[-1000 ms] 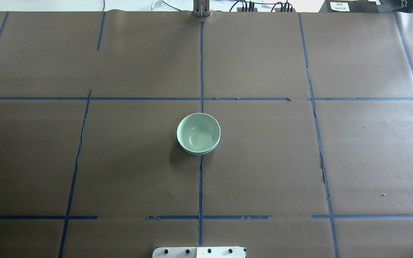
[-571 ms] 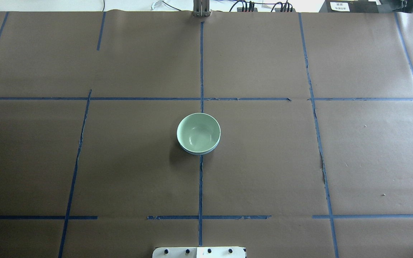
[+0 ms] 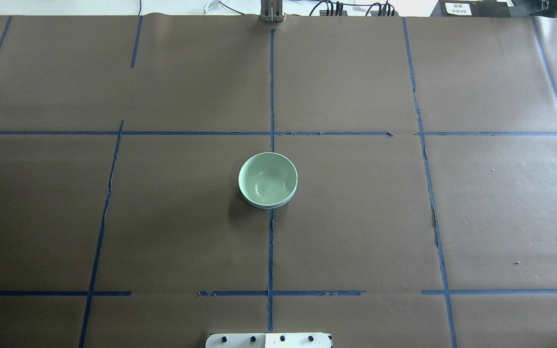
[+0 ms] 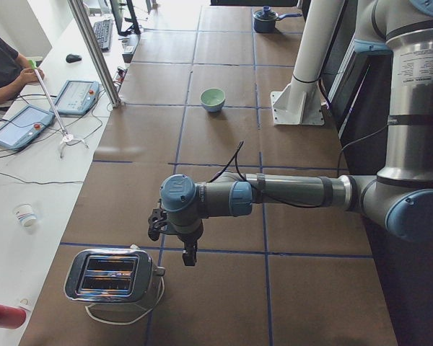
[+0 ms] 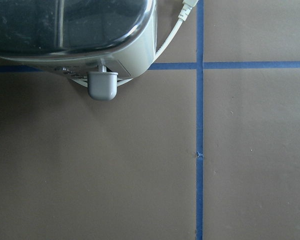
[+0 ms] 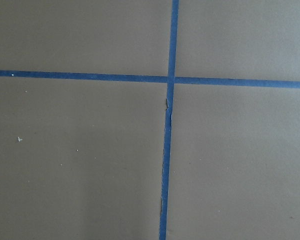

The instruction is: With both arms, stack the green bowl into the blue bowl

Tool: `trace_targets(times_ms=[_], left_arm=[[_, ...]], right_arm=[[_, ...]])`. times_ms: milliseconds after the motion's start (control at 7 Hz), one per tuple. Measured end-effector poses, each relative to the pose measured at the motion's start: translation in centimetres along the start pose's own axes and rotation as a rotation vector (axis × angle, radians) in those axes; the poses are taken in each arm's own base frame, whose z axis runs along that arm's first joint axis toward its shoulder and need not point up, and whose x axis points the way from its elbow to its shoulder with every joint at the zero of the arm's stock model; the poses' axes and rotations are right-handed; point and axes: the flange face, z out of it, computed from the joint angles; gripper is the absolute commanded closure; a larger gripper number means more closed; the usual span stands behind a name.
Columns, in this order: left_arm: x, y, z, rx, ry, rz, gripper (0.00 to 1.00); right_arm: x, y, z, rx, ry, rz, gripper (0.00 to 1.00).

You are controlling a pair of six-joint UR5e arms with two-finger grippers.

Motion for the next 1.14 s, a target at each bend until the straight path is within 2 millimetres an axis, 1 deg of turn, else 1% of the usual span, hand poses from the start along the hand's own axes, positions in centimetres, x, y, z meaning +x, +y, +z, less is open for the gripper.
trace_targets(times_ms=[1143], left_arm=[[-0.22,-0.04,0.32,-0.006,-0.001,-0.003,0.0]], right_arm=[[0.18,0.04,0.28,-0.005,-0.001,0.033,0.0]])
